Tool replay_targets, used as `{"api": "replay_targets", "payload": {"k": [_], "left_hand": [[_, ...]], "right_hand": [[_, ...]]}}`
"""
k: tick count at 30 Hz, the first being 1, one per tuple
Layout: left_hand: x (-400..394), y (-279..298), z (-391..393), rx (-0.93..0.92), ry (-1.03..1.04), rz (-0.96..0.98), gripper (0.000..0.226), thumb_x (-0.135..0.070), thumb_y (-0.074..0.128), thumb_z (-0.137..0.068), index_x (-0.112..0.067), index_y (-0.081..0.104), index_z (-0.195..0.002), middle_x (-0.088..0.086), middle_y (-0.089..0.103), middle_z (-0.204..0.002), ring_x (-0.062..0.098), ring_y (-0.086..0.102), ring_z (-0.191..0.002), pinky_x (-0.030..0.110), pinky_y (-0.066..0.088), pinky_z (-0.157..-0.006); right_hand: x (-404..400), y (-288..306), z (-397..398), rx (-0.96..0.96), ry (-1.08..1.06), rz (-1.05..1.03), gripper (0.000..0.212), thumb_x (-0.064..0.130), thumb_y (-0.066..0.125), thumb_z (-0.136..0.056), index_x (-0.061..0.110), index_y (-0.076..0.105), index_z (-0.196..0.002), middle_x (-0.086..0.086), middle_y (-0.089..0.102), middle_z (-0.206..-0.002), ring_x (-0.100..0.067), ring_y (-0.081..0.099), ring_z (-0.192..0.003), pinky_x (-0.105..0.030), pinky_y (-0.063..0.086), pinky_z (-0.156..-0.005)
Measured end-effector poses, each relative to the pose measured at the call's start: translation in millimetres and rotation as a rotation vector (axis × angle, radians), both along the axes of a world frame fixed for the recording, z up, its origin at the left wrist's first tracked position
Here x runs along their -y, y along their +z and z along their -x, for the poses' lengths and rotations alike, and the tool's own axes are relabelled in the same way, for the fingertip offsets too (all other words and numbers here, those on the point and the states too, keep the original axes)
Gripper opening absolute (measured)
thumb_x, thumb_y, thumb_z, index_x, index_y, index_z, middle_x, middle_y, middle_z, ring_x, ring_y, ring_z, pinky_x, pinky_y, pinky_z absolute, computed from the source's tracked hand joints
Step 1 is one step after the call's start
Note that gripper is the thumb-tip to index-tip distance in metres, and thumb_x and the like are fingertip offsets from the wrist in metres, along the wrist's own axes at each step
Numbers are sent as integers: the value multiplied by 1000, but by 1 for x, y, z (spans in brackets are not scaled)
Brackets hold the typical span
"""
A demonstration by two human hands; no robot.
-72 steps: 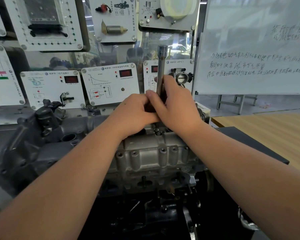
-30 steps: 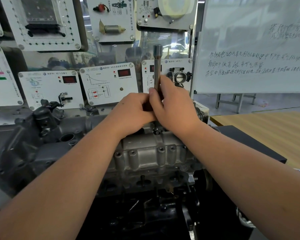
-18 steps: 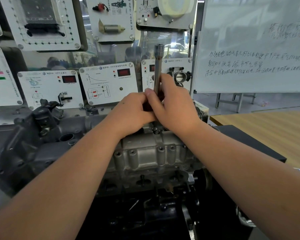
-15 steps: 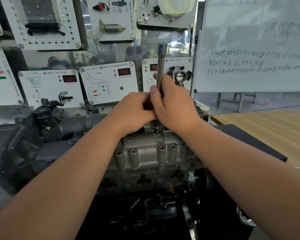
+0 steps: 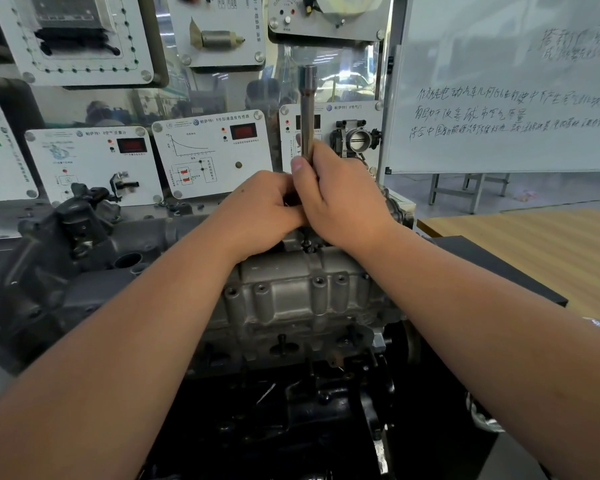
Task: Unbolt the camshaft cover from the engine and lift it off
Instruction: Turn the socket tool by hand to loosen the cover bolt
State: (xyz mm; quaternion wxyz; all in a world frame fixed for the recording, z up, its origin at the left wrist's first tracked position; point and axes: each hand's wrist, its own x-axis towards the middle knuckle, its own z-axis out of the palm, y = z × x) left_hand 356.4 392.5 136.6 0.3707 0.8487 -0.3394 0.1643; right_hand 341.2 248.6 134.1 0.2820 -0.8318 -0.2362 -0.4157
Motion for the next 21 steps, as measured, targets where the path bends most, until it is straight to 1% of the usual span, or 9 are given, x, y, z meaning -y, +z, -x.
{"api": "replay_targets", "payload": {"k": [4,6,7,10,13,15,18,20,21], "left_hand": [[1,0,0,3,32,5,43,-7,68,-87,-42,65,-62,-30,64,-59,-14,60,-60,4,38,-50],[1,-1,-1,-2,34,0,49,-9,68,-87,-51,67,-60,-30,64,-59,-14,60,-59,4,38,-50],[1,-1,-1,0,42,-4,49,-10,69,-87,-52,67,-61,-29,64,-59,-13,60,-58,4,38,-49],[1,-1,-5,-17,86,1,29,-16,73,-86,-35,66,-66,-22,67,-58,-7,62,-54,7,38,-45],[2,-2,-6,-36,107,7,27,-20,76,-84,-33,67,-63,-19,63,-53,-5,57,-48,8,37,-43],[1,-1,-4,-35,89,36,33,-21,74,-84,-45,68,-62,-19,63,-54,-7,56,-48,8,37,-44],[3,0,0,-70,43,91,25,-27,68,-77,-49,71,-67,-17,71,-67,-2,64,-61,17,47,-57],[4,1,3,-106,30,78,24,-29,64,-71,-52,71,-69,-17,73,-70,0,67,-66,24,49,-63],[4,1,3,-113,22,64,26,-29,63,-69,-54,70,-68,-19,72,-68,-2,66,-64,21,48,-61]], "right_hand": [[-1,-1,-1,3,-3,-8,15,26,42,-105,20,42,-92,10,41,-57,-22,46,-54,-36,37,-54],[0,-2,-3,0,-6,-8,15,27,44,-105,16,47,-94,10,42,-58,-24,49,-57,-39,41,-55],[1,-2,-3,2,-4,-16,17,28,46,-105,13,52,-100,12,43,-59,-22,50,-58,-39,41,-55],[2,0,1,25,-1,-55,36,33,56,-101,8,56,-127,10,54,-67,-16,54,-59,-34,44,-56],[2,0,3,63,-5,-40,28,30,59,-100,5,59,-114,3,57,-70,-20,55,-59,-40,47,-58],[1,0,3,52,-15,-35,24,26,54,-102,2,57,-102,1,52,-67,-24,54,-61,-46,47,-60],[1,0,2,21,-3,-30,25,23,49,-104,1,56,-101,-10,60,-74,-33,59,-69,-50,48,-64],[1,0,2,15,1,-24,23,23,47,-105,2,55,-100,-8,58,-73,-34,58,-69,-51,48,-63],[1,-1,2,13,4,-21,22,22,46,-105,3,55,-99,-5,56,-71,-33,58,-68,-50,48,-62]]}}
